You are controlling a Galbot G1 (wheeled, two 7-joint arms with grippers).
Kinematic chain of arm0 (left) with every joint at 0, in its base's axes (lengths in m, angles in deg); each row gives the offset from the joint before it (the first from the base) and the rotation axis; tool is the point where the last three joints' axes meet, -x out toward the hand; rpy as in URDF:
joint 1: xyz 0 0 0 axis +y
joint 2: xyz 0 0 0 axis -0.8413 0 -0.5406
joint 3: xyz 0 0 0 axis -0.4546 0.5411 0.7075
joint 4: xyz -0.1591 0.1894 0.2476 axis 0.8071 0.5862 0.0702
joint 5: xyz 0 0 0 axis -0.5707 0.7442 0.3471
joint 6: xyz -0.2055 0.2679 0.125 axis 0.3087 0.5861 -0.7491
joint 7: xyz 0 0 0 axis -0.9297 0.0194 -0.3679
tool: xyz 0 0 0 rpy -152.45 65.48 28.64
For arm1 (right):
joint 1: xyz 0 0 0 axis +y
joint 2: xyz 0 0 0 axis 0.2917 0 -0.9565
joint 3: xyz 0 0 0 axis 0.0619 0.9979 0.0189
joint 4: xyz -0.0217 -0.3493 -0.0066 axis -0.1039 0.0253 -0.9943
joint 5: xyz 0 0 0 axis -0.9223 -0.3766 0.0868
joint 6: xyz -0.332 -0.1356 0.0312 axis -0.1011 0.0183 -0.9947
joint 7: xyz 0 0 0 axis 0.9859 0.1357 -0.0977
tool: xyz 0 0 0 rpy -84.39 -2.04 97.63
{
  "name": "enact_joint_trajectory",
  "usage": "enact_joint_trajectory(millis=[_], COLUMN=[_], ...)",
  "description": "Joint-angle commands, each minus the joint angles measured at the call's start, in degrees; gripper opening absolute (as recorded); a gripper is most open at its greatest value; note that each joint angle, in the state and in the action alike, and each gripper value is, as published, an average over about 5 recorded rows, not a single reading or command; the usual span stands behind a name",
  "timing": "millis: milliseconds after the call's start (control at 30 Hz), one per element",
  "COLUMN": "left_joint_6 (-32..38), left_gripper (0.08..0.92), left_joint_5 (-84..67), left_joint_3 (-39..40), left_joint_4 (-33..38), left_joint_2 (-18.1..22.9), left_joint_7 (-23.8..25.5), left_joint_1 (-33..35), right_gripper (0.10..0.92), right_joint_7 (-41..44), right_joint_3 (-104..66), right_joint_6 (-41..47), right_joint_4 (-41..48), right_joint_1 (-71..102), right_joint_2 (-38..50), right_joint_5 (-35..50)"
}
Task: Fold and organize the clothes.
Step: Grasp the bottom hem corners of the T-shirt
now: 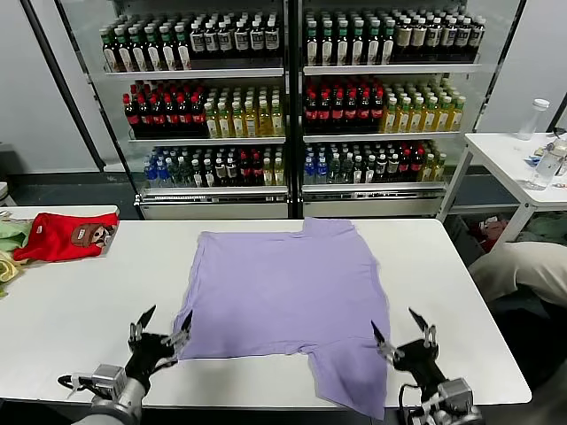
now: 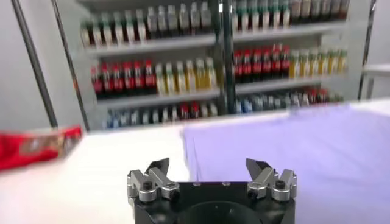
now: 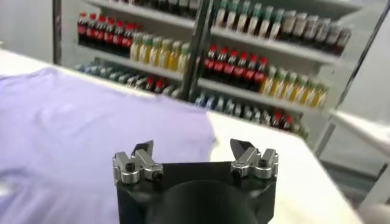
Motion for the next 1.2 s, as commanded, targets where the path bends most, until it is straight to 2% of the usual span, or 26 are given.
enact_joint_trajectory(millis=[33, 433, 567, 1200], left_joint_6=[-7.73, -6.98, -6.75, -5.71], left_gripper=[0.823, 0.823, 0.793, 0.263], left_joint_5=[-5.58, -5.6, -5.61, -5.43], left_joint_3=[-0.45, -1.27, -0.95, 0.97], left_joint_4=[-0.13, -1.48, -1.8, -1.69], left_joint_2=[-1.88, -1.87, -1.82, -1.18], left_joint_7=[-4.01, -4.25, -4.08, -2.68], left_joint_1=[3.31, 2.46, 2.25, 2.82], right_gripper=[0.823, 0.823, 0.803, 0.284], right_joint_7=[-0.95, -2.05, -2.92, -1.77], right_joint_3=[0.84, 0.91, 1.19, 2.7], right_joint_6=[1.81, 2.7, 4.34, 5.69], right_joint_4=[-0.48, -1.73, -2.18, -0.61], right_joint_1=[4.14, 6.48, 6.58, 4.18], right_joint_2=[0.71, 0.17, -0.3, -1.04], right_joint_5=[2.38, 2.28, 3.12, 9.93])
